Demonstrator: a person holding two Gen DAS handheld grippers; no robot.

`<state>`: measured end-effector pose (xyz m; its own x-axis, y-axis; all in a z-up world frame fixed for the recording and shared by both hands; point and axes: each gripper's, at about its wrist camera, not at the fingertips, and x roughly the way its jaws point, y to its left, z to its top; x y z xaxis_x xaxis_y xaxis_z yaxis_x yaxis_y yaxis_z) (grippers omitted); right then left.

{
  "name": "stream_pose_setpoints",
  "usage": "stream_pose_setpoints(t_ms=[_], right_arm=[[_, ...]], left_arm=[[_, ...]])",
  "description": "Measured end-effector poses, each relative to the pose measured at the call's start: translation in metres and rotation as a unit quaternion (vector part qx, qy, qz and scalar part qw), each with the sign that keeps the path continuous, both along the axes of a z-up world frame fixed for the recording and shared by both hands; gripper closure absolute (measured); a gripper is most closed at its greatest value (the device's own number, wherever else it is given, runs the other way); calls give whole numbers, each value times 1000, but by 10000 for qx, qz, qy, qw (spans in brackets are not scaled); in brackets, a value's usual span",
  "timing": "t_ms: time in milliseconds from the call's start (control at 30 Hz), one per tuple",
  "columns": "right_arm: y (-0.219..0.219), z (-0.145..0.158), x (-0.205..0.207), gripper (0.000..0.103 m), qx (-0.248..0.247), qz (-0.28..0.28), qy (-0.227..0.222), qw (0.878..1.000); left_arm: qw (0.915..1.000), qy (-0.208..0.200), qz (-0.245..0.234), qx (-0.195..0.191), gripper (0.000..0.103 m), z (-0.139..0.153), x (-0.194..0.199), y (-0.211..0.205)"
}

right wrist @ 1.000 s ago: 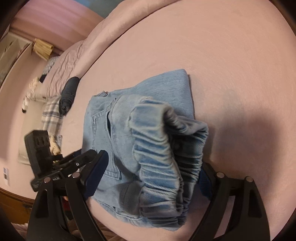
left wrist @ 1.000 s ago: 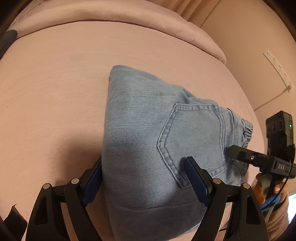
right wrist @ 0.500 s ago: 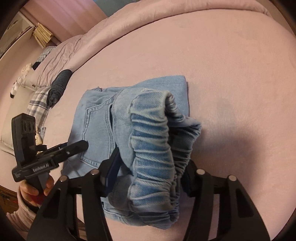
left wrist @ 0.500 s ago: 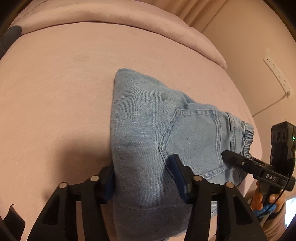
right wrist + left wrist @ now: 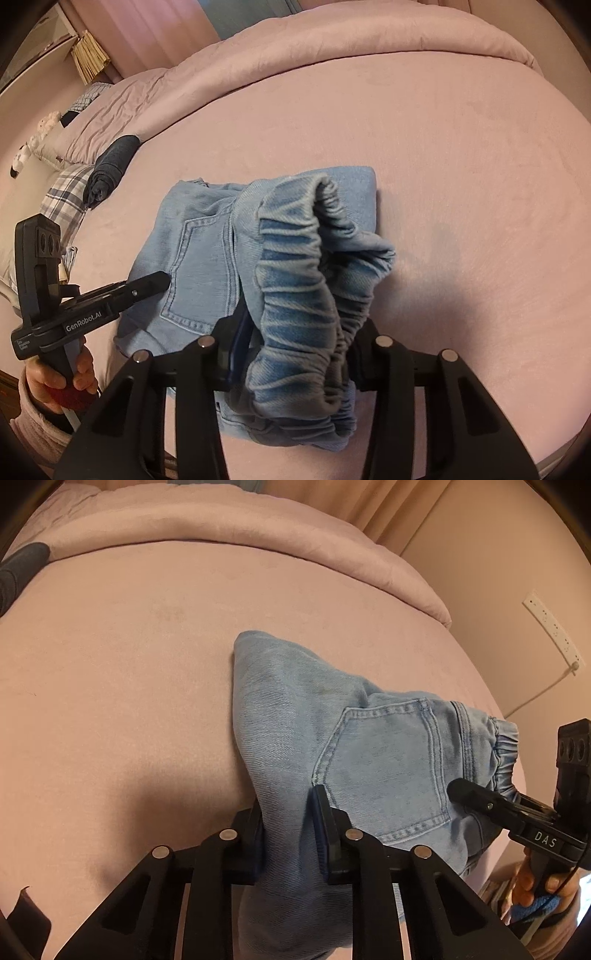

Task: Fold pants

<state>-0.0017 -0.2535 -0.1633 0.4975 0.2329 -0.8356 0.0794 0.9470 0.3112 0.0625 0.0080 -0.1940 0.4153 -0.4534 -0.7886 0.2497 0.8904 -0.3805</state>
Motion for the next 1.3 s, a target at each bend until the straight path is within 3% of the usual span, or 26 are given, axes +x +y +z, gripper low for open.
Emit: stream_pose_setpoints(t_ms=[167, 600, 1300], right_arm=[[6, 12, -3, 63, -120, 70, -168, 9998], [25, 38, -5, 66, -187, 389, -592, 9973], [62, 85, 42, 66, -322, 894, -1303, 9869]], left_arm=[[9998, -180, -38, -17, 91, 8, -5, 0], [9983, -572, 145, -26, 92, 33, -13, 15], [9908, -1223, 556, 180, 92, 82, 21, 52]])
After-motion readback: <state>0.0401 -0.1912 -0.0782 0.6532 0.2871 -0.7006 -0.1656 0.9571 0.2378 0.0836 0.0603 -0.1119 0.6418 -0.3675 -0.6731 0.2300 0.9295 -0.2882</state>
